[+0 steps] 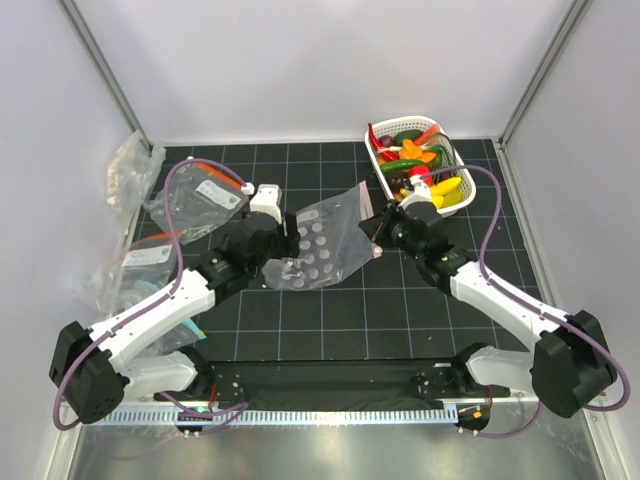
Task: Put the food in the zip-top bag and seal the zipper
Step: Pick up the zipper food storage bag at the center of the board, then open the zipper of the food storage bag.
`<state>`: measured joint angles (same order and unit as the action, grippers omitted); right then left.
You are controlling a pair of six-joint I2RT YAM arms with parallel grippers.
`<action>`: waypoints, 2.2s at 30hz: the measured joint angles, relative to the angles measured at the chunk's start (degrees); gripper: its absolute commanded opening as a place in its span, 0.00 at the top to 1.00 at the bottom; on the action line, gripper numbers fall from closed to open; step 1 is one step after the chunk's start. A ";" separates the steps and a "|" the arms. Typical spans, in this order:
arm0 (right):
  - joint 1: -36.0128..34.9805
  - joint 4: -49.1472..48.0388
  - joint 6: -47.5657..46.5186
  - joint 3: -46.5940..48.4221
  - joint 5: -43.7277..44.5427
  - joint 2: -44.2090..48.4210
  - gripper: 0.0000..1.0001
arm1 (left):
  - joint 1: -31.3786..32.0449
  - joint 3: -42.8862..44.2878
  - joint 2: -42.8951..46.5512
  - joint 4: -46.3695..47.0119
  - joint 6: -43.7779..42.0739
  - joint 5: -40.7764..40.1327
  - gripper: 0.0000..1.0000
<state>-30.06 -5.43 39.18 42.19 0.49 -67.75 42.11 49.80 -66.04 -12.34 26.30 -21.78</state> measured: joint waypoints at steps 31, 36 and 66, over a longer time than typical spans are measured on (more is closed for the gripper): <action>-17.38 -5.31 -17.11 2.67 -3.89 -4.66 0.98 | 0.37 -1.73 8.31 2.60 17.68 2.69 0.00; -22.05 -5.31 -21.11 2.67 -1.16 -3.58 0.99 | 0.35 -1.51 5.29 2.29 19.37 4.46 0.01; -29.59 -6.16 -27.39 3.54 15.08 0.68 0.53 | 0.37 -1.44 1.31 2.75 17.51 8.41 1.00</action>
<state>-59.66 -11.60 11.79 45.74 15.57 -67.07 42.48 48.36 -64.73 -9.58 43.81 -13.37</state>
